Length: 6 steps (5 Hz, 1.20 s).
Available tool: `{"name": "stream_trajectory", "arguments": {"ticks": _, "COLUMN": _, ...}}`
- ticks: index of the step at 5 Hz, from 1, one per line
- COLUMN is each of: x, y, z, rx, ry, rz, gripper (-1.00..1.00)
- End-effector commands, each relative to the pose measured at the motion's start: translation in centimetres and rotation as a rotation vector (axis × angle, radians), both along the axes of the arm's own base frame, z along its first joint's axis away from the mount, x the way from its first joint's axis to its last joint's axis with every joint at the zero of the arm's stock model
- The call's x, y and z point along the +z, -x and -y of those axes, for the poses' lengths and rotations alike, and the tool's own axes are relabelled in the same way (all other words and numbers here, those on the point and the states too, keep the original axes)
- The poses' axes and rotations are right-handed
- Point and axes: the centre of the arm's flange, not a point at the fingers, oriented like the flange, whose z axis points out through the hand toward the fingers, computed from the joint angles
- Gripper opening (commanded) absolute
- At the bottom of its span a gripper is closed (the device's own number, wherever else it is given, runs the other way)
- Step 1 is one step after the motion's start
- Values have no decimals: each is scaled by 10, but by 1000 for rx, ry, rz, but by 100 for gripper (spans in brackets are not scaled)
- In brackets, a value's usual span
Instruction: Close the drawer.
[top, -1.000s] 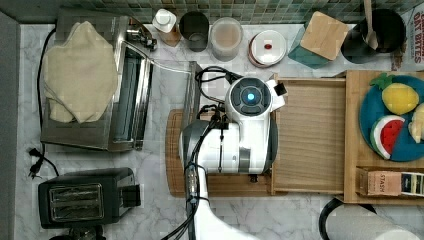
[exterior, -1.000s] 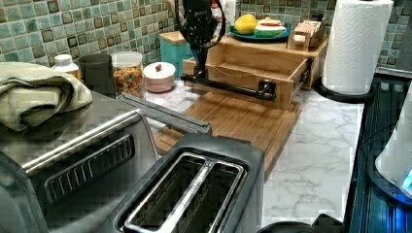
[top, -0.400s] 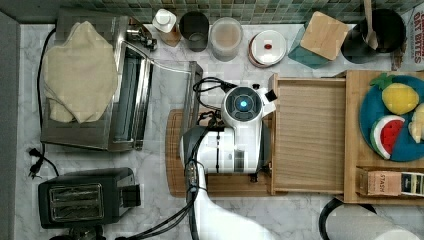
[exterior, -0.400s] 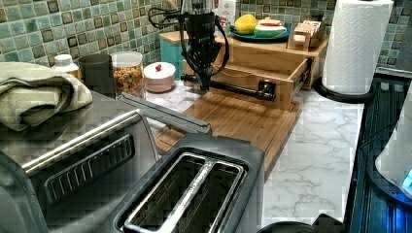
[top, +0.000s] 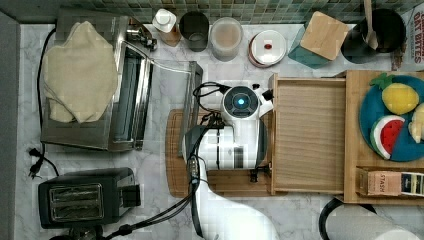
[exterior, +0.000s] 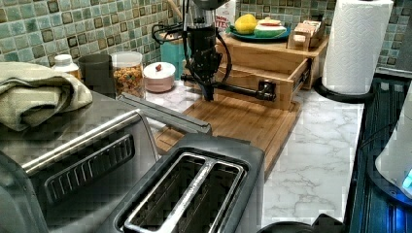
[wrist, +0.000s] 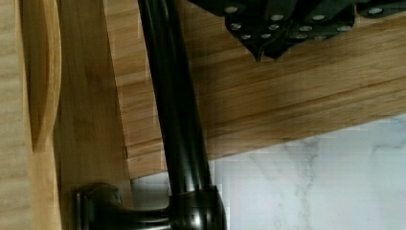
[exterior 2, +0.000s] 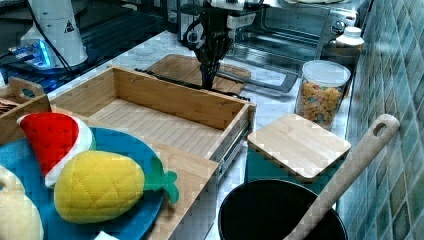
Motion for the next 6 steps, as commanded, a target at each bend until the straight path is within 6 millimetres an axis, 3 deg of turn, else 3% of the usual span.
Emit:
{"name": "stream_trajectory", "arguments": {"ticks": 1, "x": 36, "y": -21, "z": 17, "rx": 44, "ry": 136, "rz": 144, "gripper": -100}}
{"name": "stream_trajectory", "arguments": {"ticks": 2, "x": 42, "y": -18, "z": 33, "rx": 55, "ry": 130, "rz": 111, "gripper": -100}}
{"name": "stream_trajectory", "arguments": {"ticks": 4, "x": 46, "y": -4, "z": 90, "rx": 105, "ry": 122, "rz": 112, "gripper": -100}}
{"name": "stream_trajectory", "arguments": {"ticks": 5, "x": 63, "y": -6, "z": 137, "rx": 107, "ry": 132, "rz": 55, "gripper": -100}}
{"name": "stream_trajectory", "arguments": {"ticks": 6, "x": 73, "y": -6, "z": 205, "rx": 68, "ry": 141, "rz": 107, "gripper": -100}}
